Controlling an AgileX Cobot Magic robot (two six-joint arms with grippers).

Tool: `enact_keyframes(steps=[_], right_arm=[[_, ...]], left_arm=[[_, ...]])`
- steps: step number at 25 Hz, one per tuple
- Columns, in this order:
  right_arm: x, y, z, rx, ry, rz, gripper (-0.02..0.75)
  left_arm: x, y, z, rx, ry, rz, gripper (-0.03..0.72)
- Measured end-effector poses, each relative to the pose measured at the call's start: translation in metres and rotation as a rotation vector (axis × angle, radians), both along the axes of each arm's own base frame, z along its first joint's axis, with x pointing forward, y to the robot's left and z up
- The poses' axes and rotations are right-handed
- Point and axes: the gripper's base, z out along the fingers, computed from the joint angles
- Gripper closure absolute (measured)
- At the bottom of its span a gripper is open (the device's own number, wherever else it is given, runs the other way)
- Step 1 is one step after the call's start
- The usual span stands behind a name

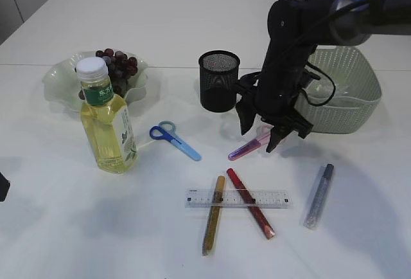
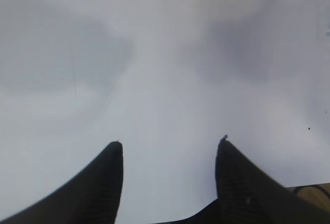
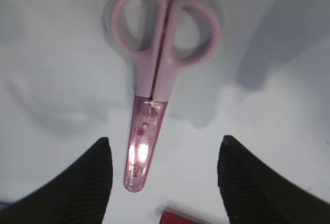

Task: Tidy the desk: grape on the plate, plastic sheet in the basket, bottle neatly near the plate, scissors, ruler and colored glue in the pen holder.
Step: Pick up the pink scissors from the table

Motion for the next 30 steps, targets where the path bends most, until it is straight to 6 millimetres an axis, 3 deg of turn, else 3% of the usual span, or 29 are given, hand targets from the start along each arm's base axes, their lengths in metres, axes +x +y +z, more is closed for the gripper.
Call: enact_keyframes(steps=[7,30], right_arm=[[0.002,0.001,-0.014,-0.002,0.016,-0.032,0.236],[0.009,-0.001,-0.022,-0.022,-0.029,-0.12,0.248]], left_arm=[[-0.002,0.0,-0.001,0.002,0.018,-0.003,0.272],[-0.002,0.0,-0.001,0.002,0.021,-0.003,0.272]])
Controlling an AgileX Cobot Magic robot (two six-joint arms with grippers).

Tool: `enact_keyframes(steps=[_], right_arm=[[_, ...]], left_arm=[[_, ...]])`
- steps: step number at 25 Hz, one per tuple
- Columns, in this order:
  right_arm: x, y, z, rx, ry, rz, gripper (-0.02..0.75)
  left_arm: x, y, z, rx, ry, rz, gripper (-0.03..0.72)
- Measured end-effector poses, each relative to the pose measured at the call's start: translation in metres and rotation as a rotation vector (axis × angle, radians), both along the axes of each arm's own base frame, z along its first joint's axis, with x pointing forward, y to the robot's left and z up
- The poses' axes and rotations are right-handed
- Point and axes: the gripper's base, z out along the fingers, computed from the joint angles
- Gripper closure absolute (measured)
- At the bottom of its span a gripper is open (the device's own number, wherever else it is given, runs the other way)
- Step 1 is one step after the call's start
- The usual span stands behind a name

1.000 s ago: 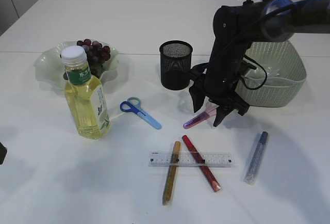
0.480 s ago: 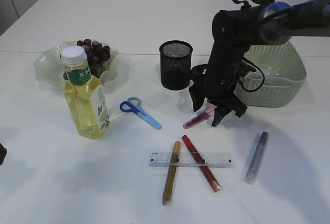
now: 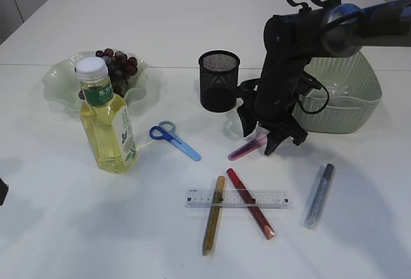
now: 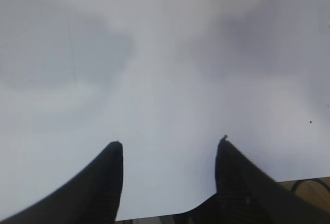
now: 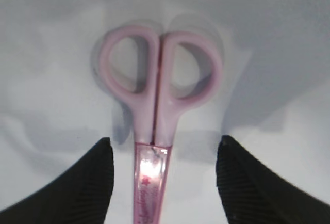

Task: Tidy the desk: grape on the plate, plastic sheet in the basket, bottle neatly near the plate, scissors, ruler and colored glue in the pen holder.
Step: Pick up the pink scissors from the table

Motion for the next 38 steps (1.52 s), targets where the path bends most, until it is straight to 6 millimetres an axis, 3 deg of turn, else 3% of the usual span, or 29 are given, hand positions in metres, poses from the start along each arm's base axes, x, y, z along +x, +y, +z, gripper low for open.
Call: enact_keyframes(steps=[38], right_arm=[[-0.0009,-0.0025,-0.0059,-0.027,0.027,-0.052,0.26]], left_arm=[[0.0003,0.0,0.0001,0.0,-0.004,0.001,0.272]])
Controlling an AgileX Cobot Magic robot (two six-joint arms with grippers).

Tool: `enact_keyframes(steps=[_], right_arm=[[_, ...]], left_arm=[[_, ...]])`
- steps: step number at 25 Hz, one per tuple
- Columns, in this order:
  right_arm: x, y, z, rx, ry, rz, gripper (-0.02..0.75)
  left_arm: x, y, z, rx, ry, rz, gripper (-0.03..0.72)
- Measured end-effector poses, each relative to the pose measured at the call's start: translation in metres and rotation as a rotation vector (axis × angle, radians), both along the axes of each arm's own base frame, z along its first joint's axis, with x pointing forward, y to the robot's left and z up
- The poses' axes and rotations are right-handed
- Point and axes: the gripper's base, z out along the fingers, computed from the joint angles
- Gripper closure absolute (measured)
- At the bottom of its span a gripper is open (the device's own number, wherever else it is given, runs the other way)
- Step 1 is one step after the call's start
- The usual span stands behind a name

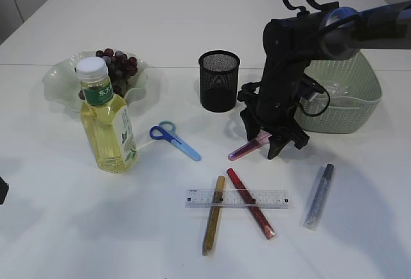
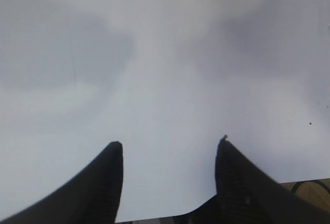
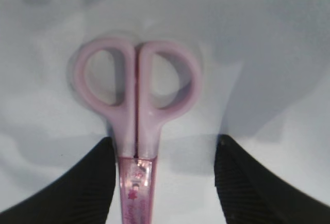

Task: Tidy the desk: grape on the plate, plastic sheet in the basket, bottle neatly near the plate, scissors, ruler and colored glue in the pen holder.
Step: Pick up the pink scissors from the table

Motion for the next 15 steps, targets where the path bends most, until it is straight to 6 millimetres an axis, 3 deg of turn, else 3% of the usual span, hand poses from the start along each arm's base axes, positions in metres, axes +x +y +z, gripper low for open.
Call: enact_keyframes(steps=[15], right_arm=[[0.0009,0.0012,-0.0015,0.01,0.004,-0.008,0.26]], left_arm=[[0.0003,0.0,0.0001,0.0,-0.003,0.001,0.272]])
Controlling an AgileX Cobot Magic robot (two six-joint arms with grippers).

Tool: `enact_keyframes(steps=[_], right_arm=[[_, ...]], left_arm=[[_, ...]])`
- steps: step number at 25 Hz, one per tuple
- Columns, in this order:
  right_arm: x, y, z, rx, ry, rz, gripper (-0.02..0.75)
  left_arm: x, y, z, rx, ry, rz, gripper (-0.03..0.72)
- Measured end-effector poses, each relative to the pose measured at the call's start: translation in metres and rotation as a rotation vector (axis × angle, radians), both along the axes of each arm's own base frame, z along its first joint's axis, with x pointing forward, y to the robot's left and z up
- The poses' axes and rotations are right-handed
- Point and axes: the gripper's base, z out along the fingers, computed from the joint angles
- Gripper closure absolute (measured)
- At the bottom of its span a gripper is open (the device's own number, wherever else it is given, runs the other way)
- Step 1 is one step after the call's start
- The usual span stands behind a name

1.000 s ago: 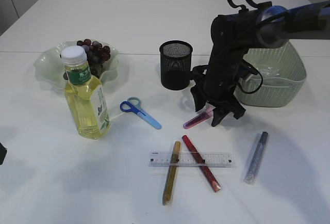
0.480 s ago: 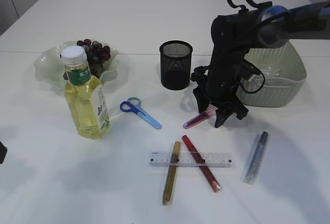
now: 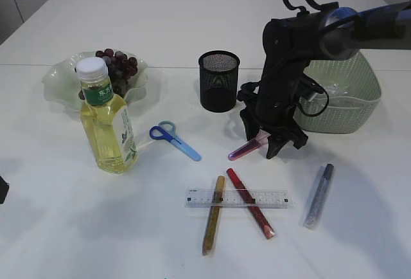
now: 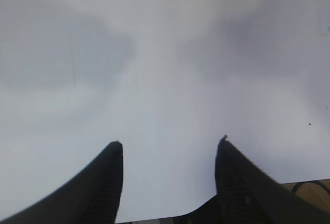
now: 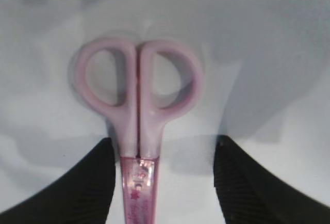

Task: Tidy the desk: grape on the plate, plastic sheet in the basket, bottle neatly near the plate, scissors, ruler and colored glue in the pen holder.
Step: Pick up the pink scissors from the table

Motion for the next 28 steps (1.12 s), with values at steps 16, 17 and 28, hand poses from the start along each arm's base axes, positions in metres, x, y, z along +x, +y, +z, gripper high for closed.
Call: enact_keyframes(steps=[16,17,28], right_arm=[[-0.0006,0.0002,-0.0014,-0.003,0.02,0.007,0.297],[-0.0007,0.0002,-0.0014,-0.004,0.022,0.007,0.311],[-0.0009,0.0001,-0.0017,-0.004,0.024,0.007,0.484]], left_arm=[[0.0001,0.0,0.0,0.0,-0.001,0.0,0.272],[0.0001,0.0,0.0,0.0,-0.001,0.0,0.272],[0.0001,0.0,0.0,0.0,-0.001,0.0,0.272]])
